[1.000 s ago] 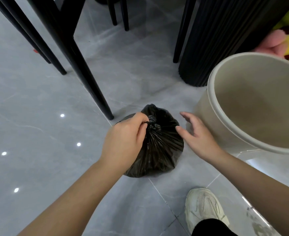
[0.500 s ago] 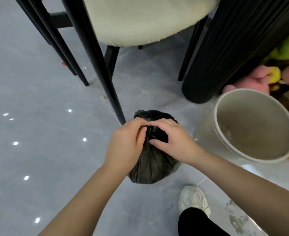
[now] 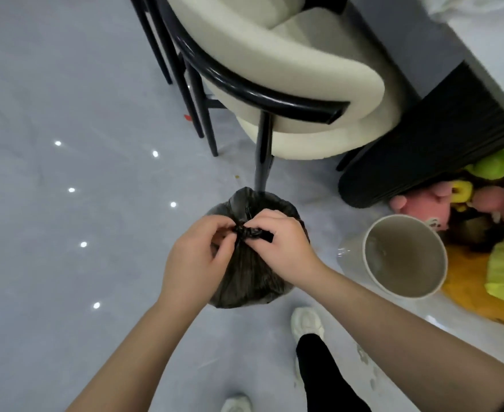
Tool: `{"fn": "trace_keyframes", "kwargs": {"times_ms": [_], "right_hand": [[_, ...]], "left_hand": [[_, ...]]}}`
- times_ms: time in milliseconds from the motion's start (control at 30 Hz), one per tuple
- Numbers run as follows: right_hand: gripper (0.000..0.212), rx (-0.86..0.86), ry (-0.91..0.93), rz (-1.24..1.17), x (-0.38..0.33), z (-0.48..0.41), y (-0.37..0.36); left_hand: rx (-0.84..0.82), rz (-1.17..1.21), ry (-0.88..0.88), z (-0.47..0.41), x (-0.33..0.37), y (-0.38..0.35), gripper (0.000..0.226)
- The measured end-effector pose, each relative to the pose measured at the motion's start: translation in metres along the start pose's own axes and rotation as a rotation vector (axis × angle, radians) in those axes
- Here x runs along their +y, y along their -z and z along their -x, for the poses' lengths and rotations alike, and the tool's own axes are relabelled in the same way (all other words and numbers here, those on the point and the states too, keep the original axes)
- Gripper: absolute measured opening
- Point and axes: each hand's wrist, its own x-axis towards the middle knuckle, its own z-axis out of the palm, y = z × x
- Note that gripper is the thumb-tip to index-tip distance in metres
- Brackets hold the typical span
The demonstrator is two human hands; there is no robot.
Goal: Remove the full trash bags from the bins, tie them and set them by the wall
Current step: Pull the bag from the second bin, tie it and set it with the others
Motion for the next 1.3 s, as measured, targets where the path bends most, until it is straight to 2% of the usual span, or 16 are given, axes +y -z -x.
{"fn": "trace_keyframes", "kwargs": {"times_ms": [233, 367, 500, 733, 1033, 1300], "right_hand": [[0.012, -0.077, -0.022, -0.162, -0.124, -0.058, 0.009], [0.01, -0.112, -0.025, -0.15, -0.173, -0.106, -0.016], [0.012, -0.081, -0.048, -0.119, -0.218, -0.165, -0.05], [0.014, -0.005, -0.114, -0.15, -0.289, -0.278, -0.101], [0.014, -0.011, -0.135, -0.214, -0.325, -0.485, -0.134], [0.014, -0.066, -0.18, -0.147, -0.345, -0.699, -0.147]], "left_hand": [[0.021, -0.223, 0.048, -0.019, 0.032, 0.118, 0.028], [0.076, -0.303, 0.046, -0.053, 0.013, 0.178, 0.016], [0.138, -0.213, 0.04, -0.093, -0.014, 0.236, 0.013], [0.145, -0.134, 0.083, -0.189, -0.047, 0.338, 0.012], [0.234, -0.19, 0.101, -0.374, -0.079, 0.424, 0.014], [0.287, -0.161, 0.17, -0.571, -0.106, 0.494, 0.017]]}}
